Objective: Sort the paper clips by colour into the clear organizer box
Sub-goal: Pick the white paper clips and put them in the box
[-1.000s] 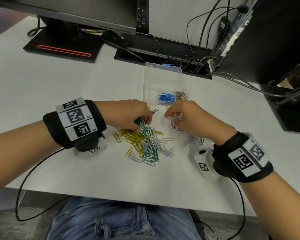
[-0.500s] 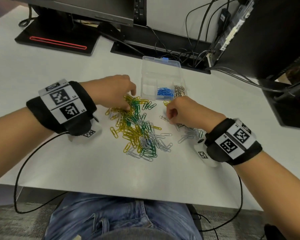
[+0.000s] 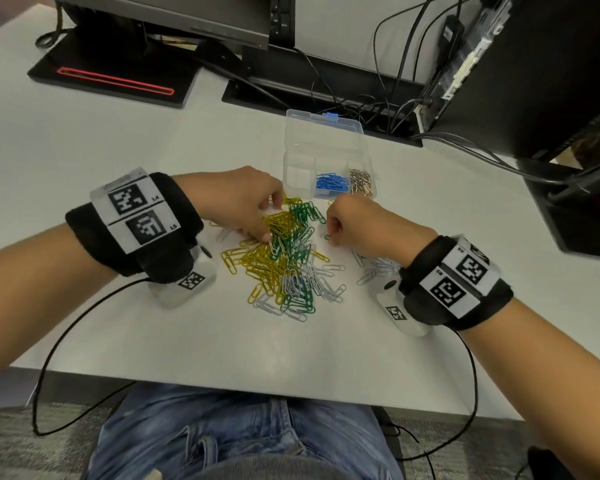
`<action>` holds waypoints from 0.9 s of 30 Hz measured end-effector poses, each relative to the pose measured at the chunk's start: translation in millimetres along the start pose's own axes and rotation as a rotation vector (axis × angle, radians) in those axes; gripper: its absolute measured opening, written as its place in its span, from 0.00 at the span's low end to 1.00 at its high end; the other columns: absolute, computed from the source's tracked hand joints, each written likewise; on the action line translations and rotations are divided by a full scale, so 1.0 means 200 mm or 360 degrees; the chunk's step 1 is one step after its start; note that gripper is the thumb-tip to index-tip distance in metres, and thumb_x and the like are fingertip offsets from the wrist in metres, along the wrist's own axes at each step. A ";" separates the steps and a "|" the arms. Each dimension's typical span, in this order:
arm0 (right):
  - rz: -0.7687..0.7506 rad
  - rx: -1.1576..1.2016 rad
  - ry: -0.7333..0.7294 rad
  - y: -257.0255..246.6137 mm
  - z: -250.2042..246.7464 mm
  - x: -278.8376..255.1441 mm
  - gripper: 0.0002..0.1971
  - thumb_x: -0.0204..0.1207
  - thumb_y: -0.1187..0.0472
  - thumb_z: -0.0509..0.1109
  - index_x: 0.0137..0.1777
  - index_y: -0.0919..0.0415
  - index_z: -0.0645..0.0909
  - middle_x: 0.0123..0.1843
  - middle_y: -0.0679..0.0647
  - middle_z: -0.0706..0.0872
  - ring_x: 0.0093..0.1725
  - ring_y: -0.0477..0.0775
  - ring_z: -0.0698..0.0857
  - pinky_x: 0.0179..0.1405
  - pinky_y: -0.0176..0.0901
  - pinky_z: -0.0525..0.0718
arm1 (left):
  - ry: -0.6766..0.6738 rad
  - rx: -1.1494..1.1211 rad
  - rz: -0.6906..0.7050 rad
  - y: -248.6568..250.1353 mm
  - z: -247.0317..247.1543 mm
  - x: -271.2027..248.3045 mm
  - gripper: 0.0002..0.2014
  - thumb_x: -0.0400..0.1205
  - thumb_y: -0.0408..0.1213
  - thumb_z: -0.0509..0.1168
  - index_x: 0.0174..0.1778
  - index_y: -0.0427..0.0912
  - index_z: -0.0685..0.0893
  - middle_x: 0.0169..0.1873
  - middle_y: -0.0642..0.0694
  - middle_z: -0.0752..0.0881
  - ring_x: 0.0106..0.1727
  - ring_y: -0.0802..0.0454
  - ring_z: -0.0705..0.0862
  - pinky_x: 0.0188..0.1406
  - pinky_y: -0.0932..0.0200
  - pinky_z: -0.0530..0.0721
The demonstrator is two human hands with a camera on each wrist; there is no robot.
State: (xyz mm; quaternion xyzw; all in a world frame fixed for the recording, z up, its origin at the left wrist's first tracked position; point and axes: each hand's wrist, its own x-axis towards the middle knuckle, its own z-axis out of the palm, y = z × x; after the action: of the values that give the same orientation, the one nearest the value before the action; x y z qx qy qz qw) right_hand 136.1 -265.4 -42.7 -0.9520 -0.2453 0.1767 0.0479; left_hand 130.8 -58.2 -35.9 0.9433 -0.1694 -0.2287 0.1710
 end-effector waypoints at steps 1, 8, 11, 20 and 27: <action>0.0008 -0.0015 -0.0004 0.00 0.01 0.00 0.05 0.74 0.71 0.67 0.45 0.74 0.83 0.45 0.67 0.85 0.39 0.55 0.77 0.37 0.43 0.72 | 0.0039 0.0057 -0.0005 -0.01 0.00 0.00 0.28 0.71 0.44 0.77 0.64 0.46 0.75 0.56 0.47 0.78 0.39 0.55 0.79 0.43 0.56 0.79; 0.0015 -0.0054 0.0043 0.07 -0.04 -0.02 0.09 0.75 0.71 0.61 0.38 0.75 0.78 0.34 0.61 0.76 0.35 0.58 0.74 0.36 0.51 0.77 | 0.0023 0.0197 0.0001 -0.03 -0.01 -0.02 0.35 0.76 0.47 0.73 0.77 0.53 0.66 0.65 0.45 0.69 0.61 0.47 0.72 0.61 0.51 0.75; 0.0116 0.0151 0.0326 0.15 -0.13 0.01 0.08 0.77 0.69 0.63 0.43 0.69 0.84 0.42 0.60 0.85 0.42 0.59 0.82 0.44 0.52 0.83 | -0.0033 0.0383 0.0046 0.00 0.01 -0.03 0.36 0.78 0.51 0.69 0.80 0.57 0.60 0.69 0.44 0.65 0.69 0.44 0.63 0.67 0.47 0.71; 0.0319 0.0284 0.0659 0.28 -0.20 0.12 0.07 0.78 0.64 0.69 0.52 0.64 0.86 0.50 0.58 0.86 0.48 0.56 0.82 0.45 0.43 0.77 | -0.0092 0.0712 0.0202 0.08 0.06 -0.04 0.37 0.80 0.62 0.57 0.81 0.66 0.44 0.72 0.46 0.56 0.71 0.45 0.58 0.69 0.48 0.64; -0.0168 0.0285 0.0213 0.08 -0.12 -0.04 0.16 0.80 0.67 0.63 0.65 0.55 0.83 0.51 0.52 0.87 0.45 0.52 0.83 0.45 0.42 0.79 | -0.0072 0.0759 0.0145 0.07 0.03 -0.06 0.32 0.79 0.65 0.56 0.80 0.66 0.56 0.71 0.46 0.60 0.71 0.45 0.59 0.70 0.46 0.65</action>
State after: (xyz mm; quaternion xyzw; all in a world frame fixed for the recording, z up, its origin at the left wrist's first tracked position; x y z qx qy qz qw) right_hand 145.8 -282.9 -19.7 -0.9393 -0.2747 0.1312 0.1582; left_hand 114.3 -66.6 -30.0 0.9430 -0.2647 -0.1953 -0.0502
